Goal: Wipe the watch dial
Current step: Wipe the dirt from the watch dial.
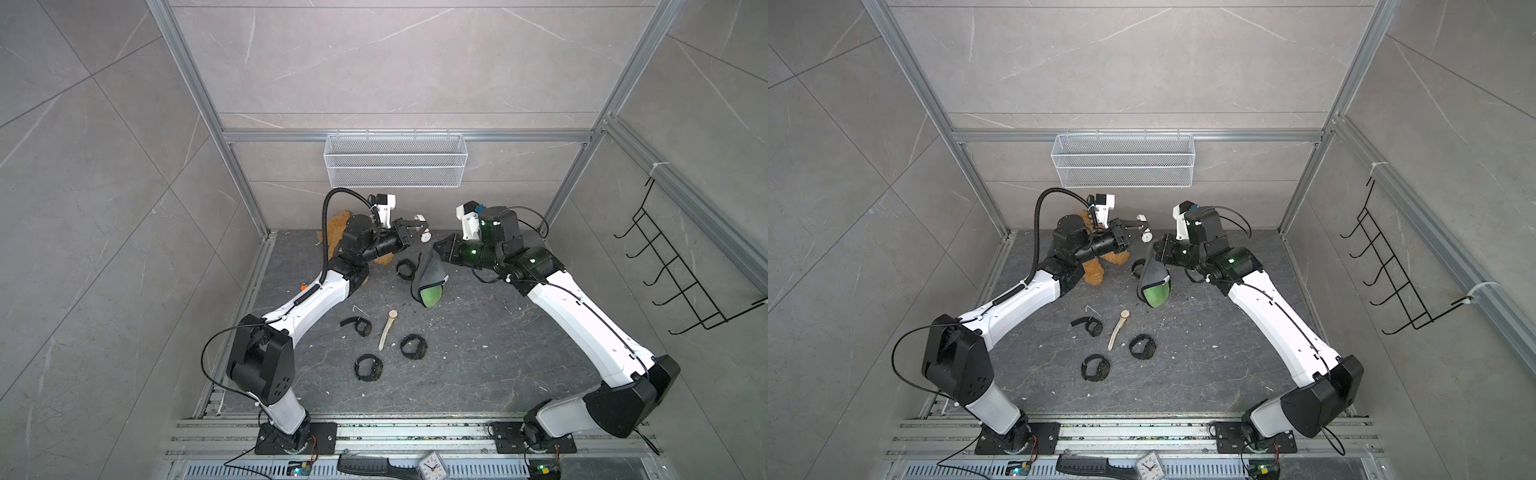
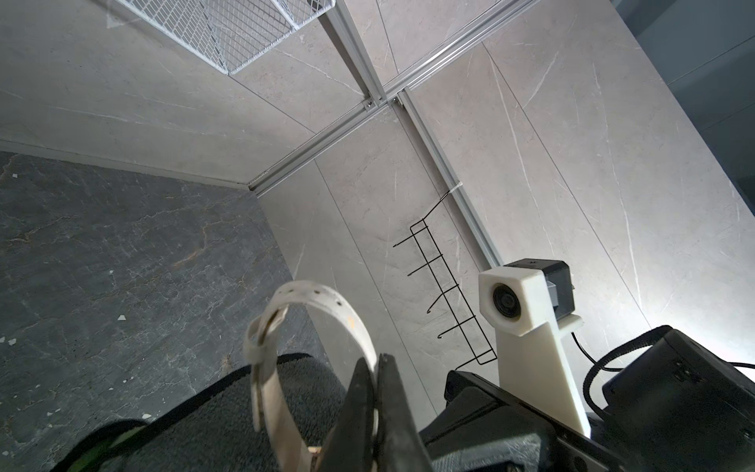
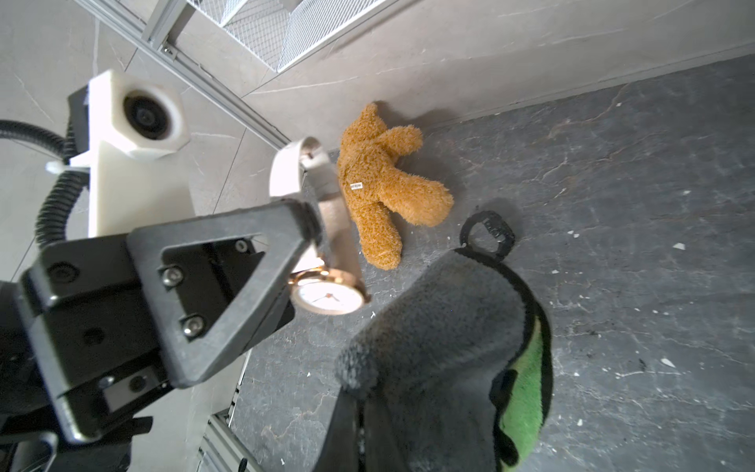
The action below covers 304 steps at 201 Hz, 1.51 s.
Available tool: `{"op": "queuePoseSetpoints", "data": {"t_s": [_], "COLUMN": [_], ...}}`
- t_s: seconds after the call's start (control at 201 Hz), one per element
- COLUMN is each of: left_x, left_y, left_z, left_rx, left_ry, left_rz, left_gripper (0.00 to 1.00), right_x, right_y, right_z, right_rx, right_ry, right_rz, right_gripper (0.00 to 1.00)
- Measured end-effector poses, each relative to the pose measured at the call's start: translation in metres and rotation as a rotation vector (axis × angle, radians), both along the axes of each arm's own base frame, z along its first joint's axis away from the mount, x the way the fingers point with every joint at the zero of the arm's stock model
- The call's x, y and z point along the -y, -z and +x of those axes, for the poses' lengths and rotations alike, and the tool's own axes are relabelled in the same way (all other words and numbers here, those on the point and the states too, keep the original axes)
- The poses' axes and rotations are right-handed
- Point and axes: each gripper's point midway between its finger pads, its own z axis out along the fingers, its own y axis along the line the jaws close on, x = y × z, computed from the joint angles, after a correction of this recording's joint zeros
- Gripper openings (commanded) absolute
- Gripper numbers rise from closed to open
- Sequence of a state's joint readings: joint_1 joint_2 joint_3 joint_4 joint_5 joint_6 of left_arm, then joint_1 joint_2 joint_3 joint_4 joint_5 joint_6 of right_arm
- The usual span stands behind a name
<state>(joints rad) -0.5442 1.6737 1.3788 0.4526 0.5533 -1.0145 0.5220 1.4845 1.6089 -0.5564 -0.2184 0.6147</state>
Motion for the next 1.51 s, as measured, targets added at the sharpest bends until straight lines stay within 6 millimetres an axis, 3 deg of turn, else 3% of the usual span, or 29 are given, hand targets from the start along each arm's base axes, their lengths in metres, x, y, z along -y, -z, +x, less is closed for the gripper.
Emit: {"op": "queuePoseSetpoints", "data": {"t_s": [0.408, 0.826, 1.17, 1.513], "left_x": [-0.001, -0.003, -0.009, -0.015], "left_y": [0.004, 0.007, -0.008, -0.011], "left_z": [0.004, 0.005, -0.003, -0.002], "left_rx": [-0.008, -0.013, 0.013, 0.018], "left_ry": [-0.007, -0.012, -0.011, -0.021], "left_rz": [-0.002, 0.002, -0.005, -0.004], "left_gripper": [0.0, 0.0, 0.0, 0.0], "right_x": [-0.016, -0.014, -0.002, 0.003], "right_y": [-0.002, 0.005, 0.031, 0.012], "right_z": [0.021, 0.025, 0.018, 0.003], "right_rx": [-0.004, -0.011, -0.05, -0.024], "right_ry": [-0.011, 0.01, 0.048, 0.038], "right_rz": [0.018, 0.005, -0.039, -0.012], "right_gripper": [0.0, 0.0, 0.0, 0.0]}}
